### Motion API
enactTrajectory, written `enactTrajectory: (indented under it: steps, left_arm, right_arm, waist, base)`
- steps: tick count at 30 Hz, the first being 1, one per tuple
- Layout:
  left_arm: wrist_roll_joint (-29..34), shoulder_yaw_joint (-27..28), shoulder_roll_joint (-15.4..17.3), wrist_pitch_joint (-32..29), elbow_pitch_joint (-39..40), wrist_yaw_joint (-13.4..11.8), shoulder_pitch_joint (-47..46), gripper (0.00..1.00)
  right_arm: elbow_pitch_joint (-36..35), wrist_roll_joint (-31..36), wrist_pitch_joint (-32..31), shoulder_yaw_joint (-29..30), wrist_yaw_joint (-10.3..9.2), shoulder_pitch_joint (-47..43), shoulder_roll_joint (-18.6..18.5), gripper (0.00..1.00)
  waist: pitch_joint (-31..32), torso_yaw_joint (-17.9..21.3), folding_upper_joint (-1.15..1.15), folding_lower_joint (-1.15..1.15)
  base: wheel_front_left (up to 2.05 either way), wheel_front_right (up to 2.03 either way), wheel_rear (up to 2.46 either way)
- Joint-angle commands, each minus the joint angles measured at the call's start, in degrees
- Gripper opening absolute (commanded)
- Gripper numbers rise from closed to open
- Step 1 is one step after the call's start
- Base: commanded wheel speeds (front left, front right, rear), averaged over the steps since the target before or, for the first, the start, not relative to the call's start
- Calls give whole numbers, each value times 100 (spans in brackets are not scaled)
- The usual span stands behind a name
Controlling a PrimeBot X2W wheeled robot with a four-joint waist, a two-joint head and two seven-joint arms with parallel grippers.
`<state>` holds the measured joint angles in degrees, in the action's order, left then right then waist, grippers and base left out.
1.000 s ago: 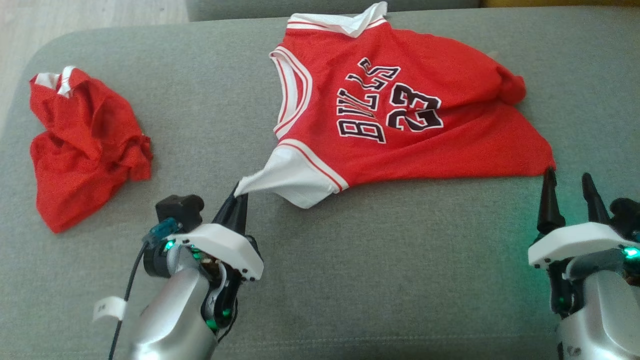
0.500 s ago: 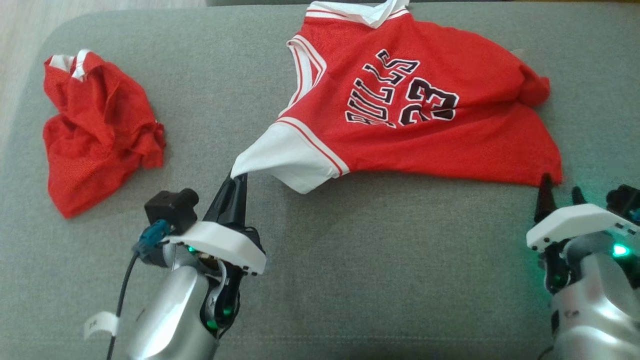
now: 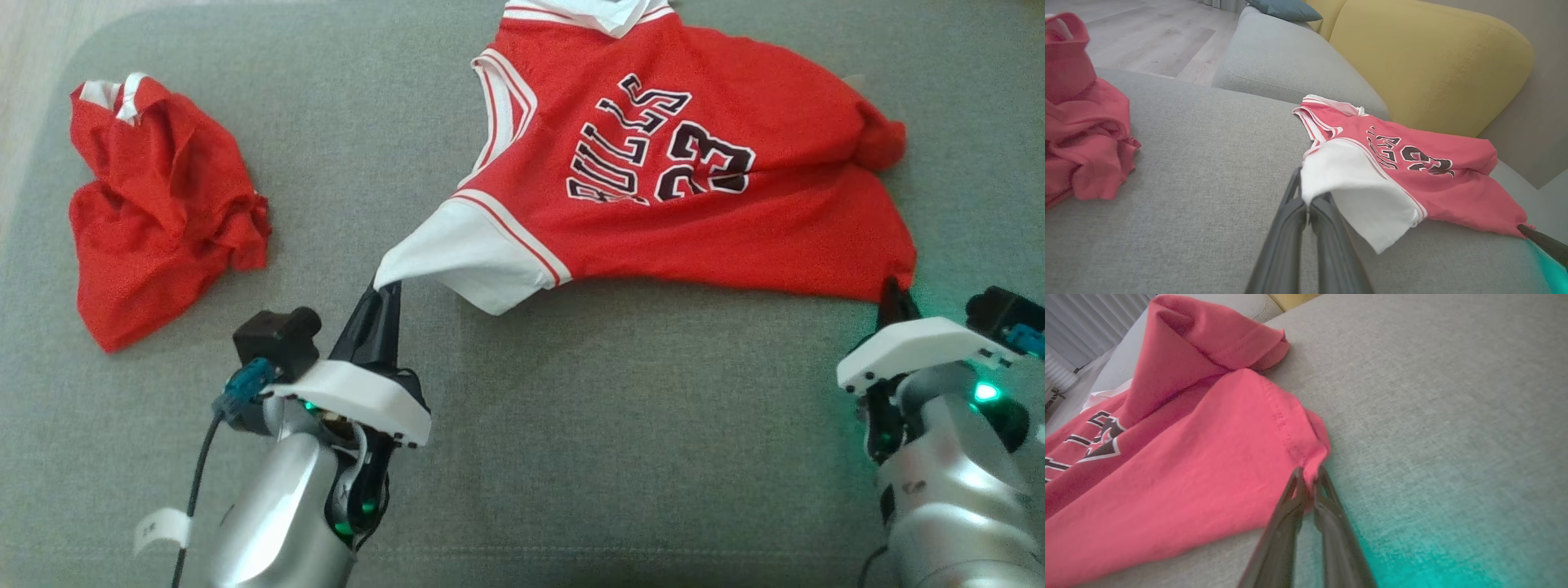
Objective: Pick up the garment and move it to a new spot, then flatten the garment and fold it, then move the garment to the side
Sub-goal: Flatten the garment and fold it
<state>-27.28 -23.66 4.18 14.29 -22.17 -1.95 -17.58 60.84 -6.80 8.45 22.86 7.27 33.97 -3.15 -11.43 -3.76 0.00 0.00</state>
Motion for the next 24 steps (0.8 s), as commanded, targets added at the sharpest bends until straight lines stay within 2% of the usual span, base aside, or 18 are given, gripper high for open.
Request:
enactTrajectory:
  steps: [1, 6, 10, 12, 15, 20, 24]
  left_arm:
    - [8, 243, 36, 71, 162, 27, -49, 0]
    - [-173, 466, 17, 71, 227, 100, -69, 0]
    - [-608, 760, -10, 50, 382, 206, -138, 0]
    - [-778, 875, 2, -8, 535, 252, -225, 0]
    - [-1063, 1083, 12, -142, 889, 279, -424, 0]
    - [-1462, 1385, 22, -416, 1627, 189, -868, 0]
    - [-1790, 1576, -15, -565, 2116, 47, -1118, 0]
  right_arm:
    - [-51, -88, 143, -263, 22, 212, 27, 0]
    - [-378, -637, 448, -1006, 22, 293, 27, 0]
    - [-1262, -1459, 514, -1699, 22, 262, 27, 0]
    - [-1821, -1609, 493, -1943, 22, 209, 10, 0]
    - [-2682, -1771, 343, -2173, 22, 148, -119, 0]
    - [-3973, -1855, 19, -2358, 22, 89, -364, 0]
    - [-4618, -1783, -100, -2355, 22, 113, -419, 0]
  waist:
    - [47, 29, 0, 0]
    - [239, 141, 0, 0]
    - [462, 281, 0, 0]
    - [580, 360, 0, 0]
    - [761, 439, 0, 0]
    - [1071, 509, 0, 0]
    - [1239, 564, 0, 0]
  base:
    - [0, 0, 0]
    - [0, 0, 0]
    - [0, 0, 0]
    - [0, 0, 0]
    - [0, 0, 0]
    - [0, 0, 0]
    - [0, 0, 0]
